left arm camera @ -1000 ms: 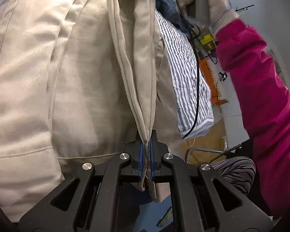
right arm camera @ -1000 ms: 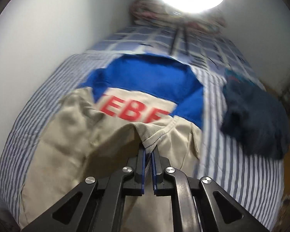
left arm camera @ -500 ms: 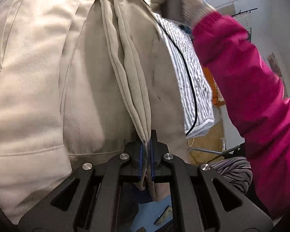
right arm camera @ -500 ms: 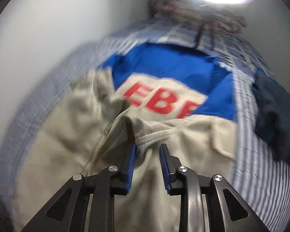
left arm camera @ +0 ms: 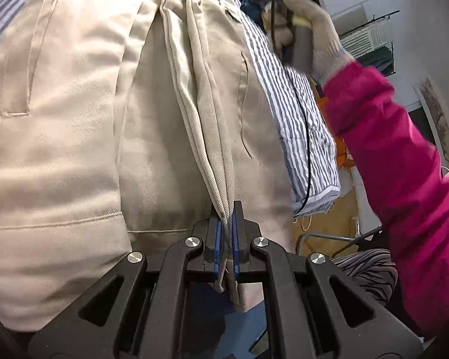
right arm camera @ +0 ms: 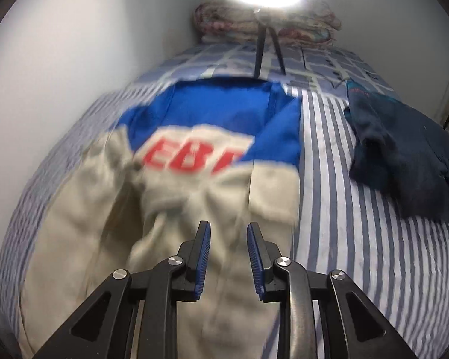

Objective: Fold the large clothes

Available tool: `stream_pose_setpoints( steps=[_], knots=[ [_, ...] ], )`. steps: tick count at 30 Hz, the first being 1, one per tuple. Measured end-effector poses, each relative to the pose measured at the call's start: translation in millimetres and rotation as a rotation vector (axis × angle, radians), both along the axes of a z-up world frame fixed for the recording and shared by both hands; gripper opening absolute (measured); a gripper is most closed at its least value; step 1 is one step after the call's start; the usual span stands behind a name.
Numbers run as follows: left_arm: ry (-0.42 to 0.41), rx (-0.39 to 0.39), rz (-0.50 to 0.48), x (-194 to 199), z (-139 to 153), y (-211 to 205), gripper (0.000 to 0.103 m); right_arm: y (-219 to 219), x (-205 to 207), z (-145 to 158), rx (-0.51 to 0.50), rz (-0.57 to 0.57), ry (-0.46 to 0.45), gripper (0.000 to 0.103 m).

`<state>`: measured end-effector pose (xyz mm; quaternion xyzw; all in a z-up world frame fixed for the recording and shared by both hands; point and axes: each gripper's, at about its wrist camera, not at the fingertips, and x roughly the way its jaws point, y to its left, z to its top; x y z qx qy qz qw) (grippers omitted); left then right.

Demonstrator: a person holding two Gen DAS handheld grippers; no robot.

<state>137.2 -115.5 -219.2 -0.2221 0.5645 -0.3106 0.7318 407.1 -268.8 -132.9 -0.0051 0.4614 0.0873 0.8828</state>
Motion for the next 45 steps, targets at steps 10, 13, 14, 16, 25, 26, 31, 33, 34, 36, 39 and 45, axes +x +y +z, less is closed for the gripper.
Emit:
stream_pose_setpoints(
  steps=[10,13,14,16,25,26,31,33,34,36,39,45],
  knots=[
    [-0.006,0.021,-0.032,8,-2,-20,0.003,-28,82,-55,-0.017,-0.125,0.035,0.02],
    [-0.004,0.024,-0.039,6,-3,-20,0.003,-17,82,-46,-0.088,-0.105,0.045,0.022],
    [-0.003,0.022,-0.038,6,-3,-18,0.003,-14,74,-38,-0.091,-0.097,0.033,0.023],
    [-0.004,0.012,-0.034,3,-2,-17,0.003,-15,55,-24,-0.024,-0.078,0.03,0.023],
    [-0.008,-0.018,0.002,-2,4,3,0.004,57,-74,-19,-0.065,0.195,0.089,0.023],
    [-0.021,-0.005,0.002,-4,6,3,0.004,70,-76,-24,-0.064,0.199,0.084,0.023],
    [-0.073,0.037,0.018,-14,22,11,0.008,115,-85,-46,-0.205,0.223,0.022,0.026],
    [-0.094,0.031,0.023,-25,31,23,0.008,111,-86,-37,-0.171,0.229,0.077,0.025],
    [-0.108,0.027,0.024,-29,35,29,0.008,104,-92,-28,-0.122,0.224,0.096,0.024],
    [-0.142,0.034,0.034,-36,47,41,0.008,91,-116,-6,-0.064,0.218,0.075,0.025],
    [-0.192,0.078,0.086,-37,60,72,0.013,76,-167,15,0.002,0.245,0.094,0.025],
    [-0.174,0.129,0.243,-3,56,137,0.015,67,-263,-10,-0.004,0.292,0.229,0.025]
  ],
)
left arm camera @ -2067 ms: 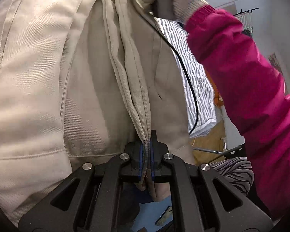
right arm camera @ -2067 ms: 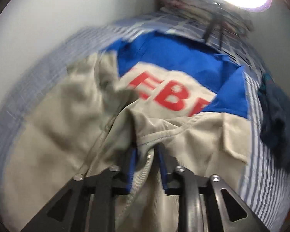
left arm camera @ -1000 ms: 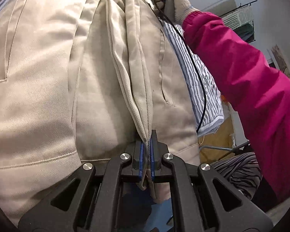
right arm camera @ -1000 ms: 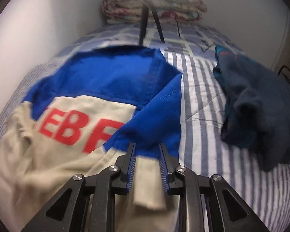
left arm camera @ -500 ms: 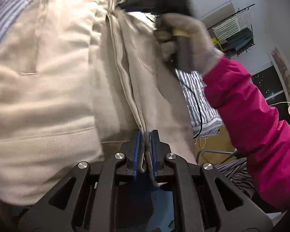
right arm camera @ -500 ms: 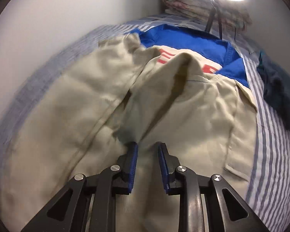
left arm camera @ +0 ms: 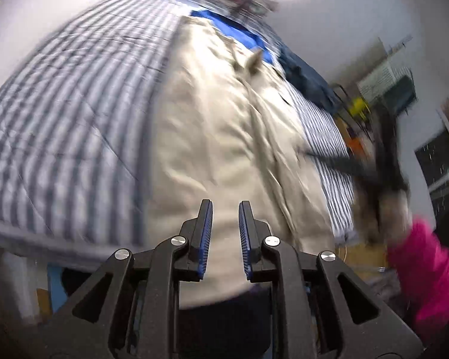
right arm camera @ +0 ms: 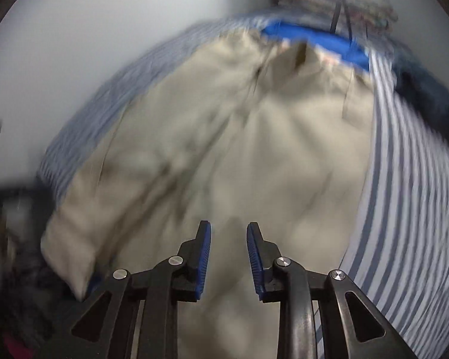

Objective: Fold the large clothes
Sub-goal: 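Release the edge and hold both grippers open above the jacket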

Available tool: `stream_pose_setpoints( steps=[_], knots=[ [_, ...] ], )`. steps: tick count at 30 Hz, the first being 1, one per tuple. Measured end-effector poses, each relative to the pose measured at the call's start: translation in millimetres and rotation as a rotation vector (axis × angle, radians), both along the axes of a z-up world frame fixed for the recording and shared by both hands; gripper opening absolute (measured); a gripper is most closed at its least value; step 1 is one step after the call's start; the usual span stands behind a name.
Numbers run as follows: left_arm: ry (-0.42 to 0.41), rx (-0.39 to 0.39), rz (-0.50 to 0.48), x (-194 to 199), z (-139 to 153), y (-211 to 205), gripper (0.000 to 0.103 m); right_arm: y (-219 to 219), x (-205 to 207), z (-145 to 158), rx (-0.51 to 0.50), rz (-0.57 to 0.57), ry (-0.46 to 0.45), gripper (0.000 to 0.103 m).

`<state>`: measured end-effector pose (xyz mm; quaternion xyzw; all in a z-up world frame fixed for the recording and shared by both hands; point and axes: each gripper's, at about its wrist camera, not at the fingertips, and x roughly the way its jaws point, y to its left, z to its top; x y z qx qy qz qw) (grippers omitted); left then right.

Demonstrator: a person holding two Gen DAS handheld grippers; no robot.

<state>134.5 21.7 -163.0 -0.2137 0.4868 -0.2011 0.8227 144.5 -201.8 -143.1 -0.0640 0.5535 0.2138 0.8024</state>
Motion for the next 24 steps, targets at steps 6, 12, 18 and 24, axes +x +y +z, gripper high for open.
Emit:
stream_pose_setpoints(
  steps=[6,12,18,24],
  knots=[
    [-0.024,0.08,0.015,81,0,15,0.015,-8,-58,1,0.065,0.002,0.021,0.029],
    [-0.061,0.22,-0.022,161,-23,16,0.015,-21,-73,19,0.09,-0.035,-0.059,0.029],
    [-0.092,0.351,-0.146,177,-67,-24,0.015,-20,-73,1,0.059,-0.053,-0.032,0.029],
    [-0.063,0.338,-0.126,171,-58,-13,0.016,-27,-60,13,0.21,-0.125,-0.01,0.032]
  ],
)
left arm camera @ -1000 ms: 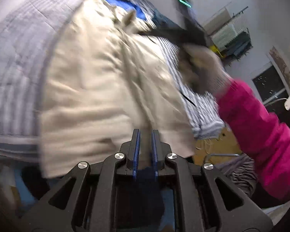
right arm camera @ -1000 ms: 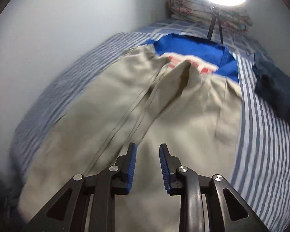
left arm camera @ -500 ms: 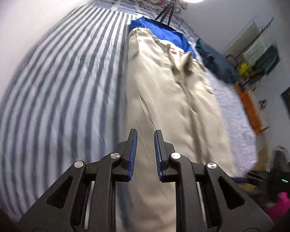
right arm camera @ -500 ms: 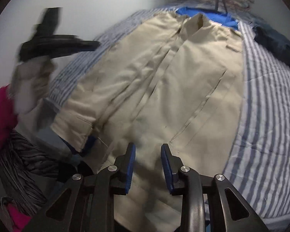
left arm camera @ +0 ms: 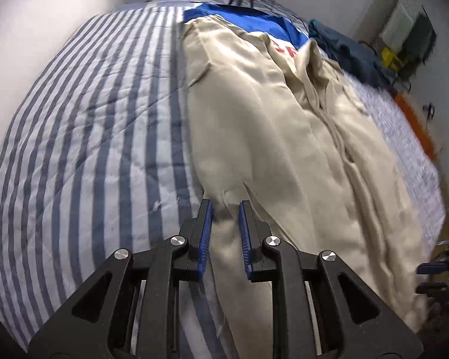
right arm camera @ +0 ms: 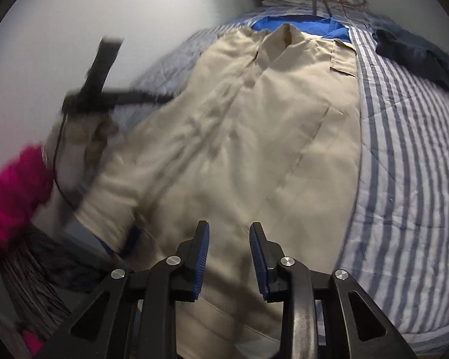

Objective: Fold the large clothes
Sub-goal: 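Release the edge and hold both grippers open above the jacket, then grasp the jacket fold with the left gripper while the right gripper pinches the fabric beside it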

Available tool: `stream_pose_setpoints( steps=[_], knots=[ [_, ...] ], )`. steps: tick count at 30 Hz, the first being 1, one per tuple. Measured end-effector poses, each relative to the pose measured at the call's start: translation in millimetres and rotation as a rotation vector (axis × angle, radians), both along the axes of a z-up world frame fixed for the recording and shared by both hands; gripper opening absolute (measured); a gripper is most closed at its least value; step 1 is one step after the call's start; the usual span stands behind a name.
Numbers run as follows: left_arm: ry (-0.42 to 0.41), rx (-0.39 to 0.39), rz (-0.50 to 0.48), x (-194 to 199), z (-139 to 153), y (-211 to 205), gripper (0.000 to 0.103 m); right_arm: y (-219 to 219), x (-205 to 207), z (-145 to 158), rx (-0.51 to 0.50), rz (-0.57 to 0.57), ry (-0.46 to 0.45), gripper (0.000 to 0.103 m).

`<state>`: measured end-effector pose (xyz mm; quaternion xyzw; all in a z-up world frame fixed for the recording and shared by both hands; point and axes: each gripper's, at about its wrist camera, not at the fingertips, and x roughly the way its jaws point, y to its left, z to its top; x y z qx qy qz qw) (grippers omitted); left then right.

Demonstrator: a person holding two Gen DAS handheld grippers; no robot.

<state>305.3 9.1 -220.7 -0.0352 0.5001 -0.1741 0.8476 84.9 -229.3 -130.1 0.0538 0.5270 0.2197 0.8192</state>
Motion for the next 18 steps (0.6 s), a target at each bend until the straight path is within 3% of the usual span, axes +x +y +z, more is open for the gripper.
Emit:
stream_pose_setpoints(
  steps=[2,5,6,7,9,13,18],
  knots=[
    [-0.02,0.021,0.018,-15,11,3,0.016,-1,14,4,0.065,-0.021,0.018,0.042],
    [-0.056,0.024,-0.039,-57,37,-9,0.018,1,47,17,0.134,-0.037,0.021,0.042],
    [-0.073,0.021,-0.072,-77,45,-17,0.027,3,63,23,0.144,-0.035,0.01,0.042],
    [-0.081,0.013,-0.102,-96,52,-25,0.046,6,79,28,0.15,-0.031,0.001,0.044],
    [-0.089,-0.003,-0.159,-134,60,-40,0.062,12,110,31,0.167,-0.021,0.008,0.047],
    [-0.074,0.036,-0.252,-184,49,-79,0.063,25,172,22,0.163,-0.058,0.02,0.047],
    [-0.043,0.114,-0.294,-202,19,-101,0.063,30,229,-6,0.239,-0.143,0.084,0.047]
  ],
)
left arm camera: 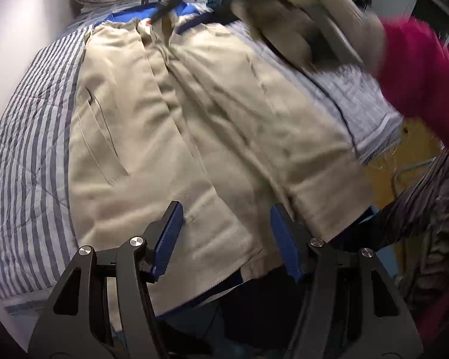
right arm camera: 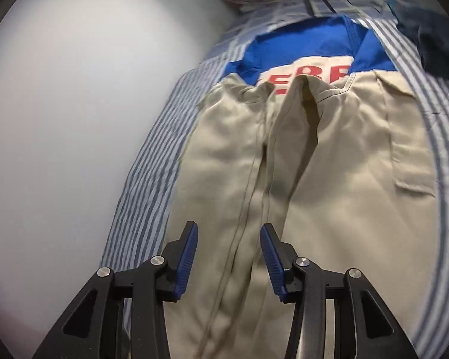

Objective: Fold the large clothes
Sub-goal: 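Grasp the jacket fold with the left gripper while the right gripper pinches the fabric beside it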

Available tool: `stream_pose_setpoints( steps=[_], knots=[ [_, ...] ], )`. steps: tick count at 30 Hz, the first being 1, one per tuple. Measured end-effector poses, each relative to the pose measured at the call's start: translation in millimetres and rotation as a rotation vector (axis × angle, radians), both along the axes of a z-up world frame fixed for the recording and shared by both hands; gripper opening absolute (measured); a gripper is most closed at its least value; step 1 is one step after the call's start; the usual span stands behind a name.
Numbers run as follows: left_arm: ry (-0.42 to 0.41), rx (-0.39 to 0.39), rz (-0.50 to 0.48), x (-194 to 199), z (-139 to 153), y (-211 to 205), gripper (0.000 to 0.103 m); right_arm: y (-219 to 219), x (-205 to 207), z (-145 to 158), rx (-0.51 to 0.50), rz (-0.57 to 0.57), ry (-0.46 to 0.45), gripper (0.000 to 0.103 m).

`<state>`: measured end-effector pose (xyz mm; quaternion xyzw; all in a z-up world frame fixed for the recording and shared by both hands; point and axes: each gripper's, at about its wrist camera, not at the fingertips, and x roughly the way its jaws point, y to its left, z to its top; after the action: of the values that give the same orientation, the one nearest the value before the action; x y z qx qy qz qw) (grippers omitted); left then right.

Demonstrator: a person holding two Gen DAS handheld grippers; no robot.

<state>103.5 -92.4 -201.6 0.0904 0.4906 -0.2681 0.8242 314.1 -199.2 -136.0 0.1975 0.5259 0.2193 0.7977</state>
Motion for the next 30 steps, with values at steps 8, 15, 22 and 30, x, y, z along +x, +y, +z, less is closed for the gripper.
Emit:
stream_pose_setpoints(
  steps=[8,15,22,30],
  knots=[
    [0.029,-0.034,0.005,13,-12,17,0.025,14,41,-42,-0.026,-0.082,0.031,0.047],
    [0.056,-0.124,0.024,14,-2,33,0.009,26,47,-23,-0.07,0.017,-0.063,0.0],
    [0.052,-0.183,0.044,10,11,44,0.009,30,54,-19,-0.161,0.018,-0.042,0.046],
    [0.056,-0.275,0.062,10,25,57,0.008,44,65,-36,-0.136,0.068,-0.009,0.001]
  ],
)
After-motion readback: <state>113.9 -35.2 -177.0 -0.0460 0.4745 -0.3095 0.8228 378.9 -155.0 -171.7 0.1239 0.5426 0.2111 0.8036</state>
